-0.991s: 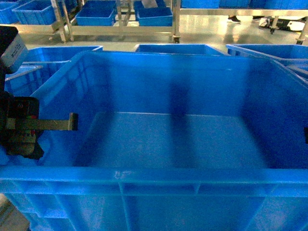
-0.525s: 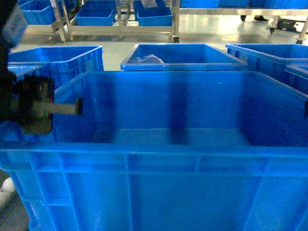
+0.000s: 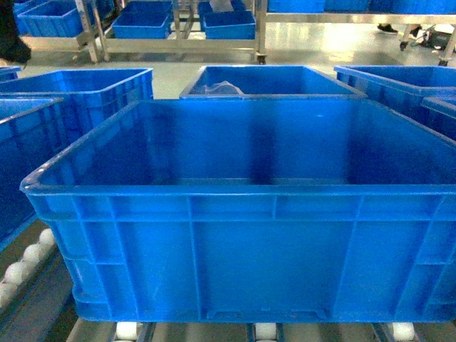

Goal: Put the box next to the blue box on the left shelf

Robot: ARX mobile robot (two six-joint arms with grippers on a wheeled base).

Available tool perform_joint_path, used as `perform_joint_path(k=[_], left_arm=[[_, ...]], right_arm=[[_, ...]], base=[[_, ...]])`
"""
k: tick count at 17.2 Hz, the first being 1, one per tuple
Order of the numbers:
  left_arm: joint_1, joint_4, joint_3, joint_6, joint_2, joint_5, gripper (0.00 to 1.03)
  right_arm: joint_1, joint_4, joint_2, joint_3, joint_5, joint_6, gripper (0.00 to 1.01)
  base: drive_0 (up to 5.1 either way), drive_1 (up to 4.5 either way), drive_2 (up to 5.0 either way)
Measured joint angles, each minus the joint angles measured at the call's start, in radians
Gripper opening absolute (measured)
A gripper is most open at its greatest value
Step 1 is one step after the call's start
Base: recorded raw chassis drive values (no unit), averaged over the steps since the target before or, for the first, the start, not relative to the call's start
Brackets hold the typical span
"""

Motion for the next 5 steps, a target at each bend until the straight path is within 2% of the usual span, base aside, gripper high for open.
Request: perform_joint_path(k=[1,2,3,4,5], left_arm=[[0.000,-0.010,-0.016,0.013,0.007,-0.005,0.98],[0.013,0.072,-0.040,0.015,0.019,0.032,0.95],[0.123,0.336,-0.246,-0.006,-0.106,0.266,0.62],[0.203,0.332,-0.381,-0.007,-0.220,0.367,0.24],[0.270,0.305,-0.460,-0.011,-0.339,0.427,0.01]], right_arm=[[0.000,-0.008,0.005,-0.016,0.002,-0.010,0.98],[-0.019,0.100,0.011,-0.051,-0.080,-0.036,0.93],[-0.097,0.254,-0.103,-0.218,-0.343,-0.100,0.59],[-0.145,0.251,-0.208,-0.336,-0.403,-0.114,0.21],[-0.186,0.214,-0.322,-0.413,-0.456,-0.119,0.02]], base=[[0.0,0.00,0.0],[0.0,0.00,0.0],[0.0,0.00,0.0],[0.0,0.00,0.0],[0.0,0.00,0.0]])
